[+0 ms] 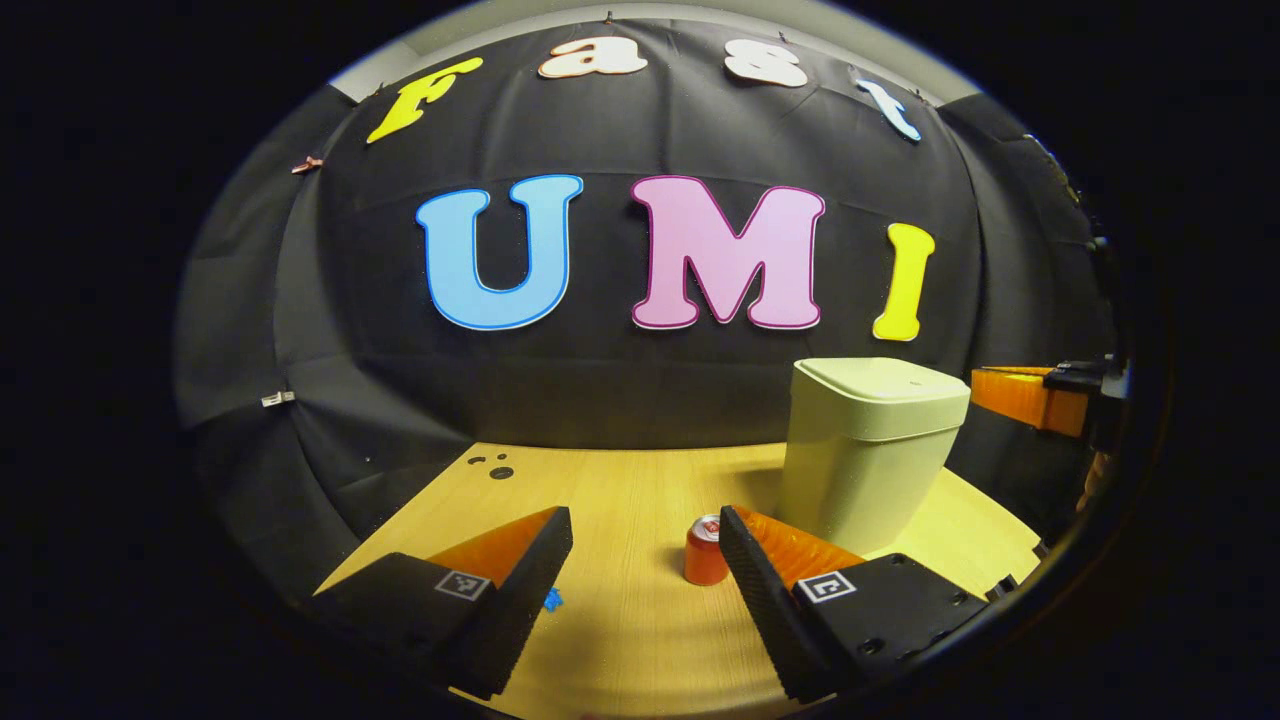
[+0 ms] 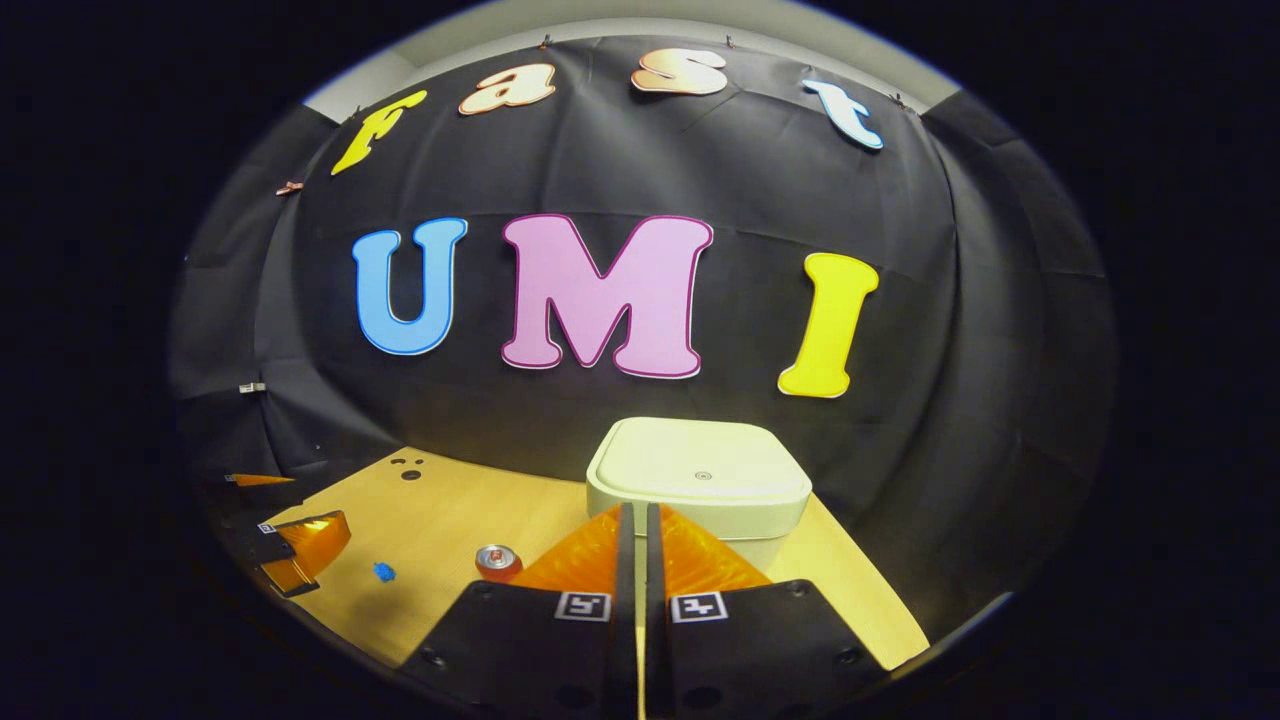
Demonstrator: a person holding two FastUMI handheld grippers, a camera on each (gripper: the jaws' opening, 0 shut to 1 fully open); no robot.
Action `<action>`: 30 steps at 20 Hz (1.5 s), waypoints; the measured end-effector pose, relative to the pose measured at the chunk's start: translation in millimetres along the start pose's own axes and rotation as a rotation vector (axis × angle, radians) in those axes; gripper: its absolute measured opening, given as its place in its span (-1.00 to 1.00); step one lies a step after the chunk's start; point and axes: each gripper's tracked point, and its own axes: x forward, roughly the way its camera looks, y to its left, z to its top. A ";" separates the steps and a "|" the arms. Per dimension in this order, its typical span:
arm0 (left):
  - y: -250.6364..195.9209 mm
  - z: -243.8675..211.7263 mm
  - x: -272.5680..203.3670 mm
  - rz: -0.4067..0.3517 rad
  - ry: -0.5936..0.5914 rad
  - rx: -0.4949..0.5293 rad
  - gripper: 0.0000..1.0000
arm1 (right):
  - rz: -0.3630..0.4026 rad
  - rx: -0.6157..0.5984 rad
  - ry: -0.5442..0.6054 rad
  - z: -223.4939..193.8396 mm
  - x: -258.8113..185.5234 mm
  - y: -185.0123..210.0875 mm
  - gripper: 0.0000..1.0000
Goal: Press the lid of the desktop garbage bin to open it, pick up the crumpled paper on the desktop and throw it into the bin, then pick up the pop can on the desktop and drop it into the bin, and finally close the garbage bin lid.
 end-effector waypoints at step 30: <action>33.0 -26.1 -18.0 0.094 0.064 -0.033 0.91 | -0.054 0.048 0.168 -11.4 112.4 -56.2 -0.90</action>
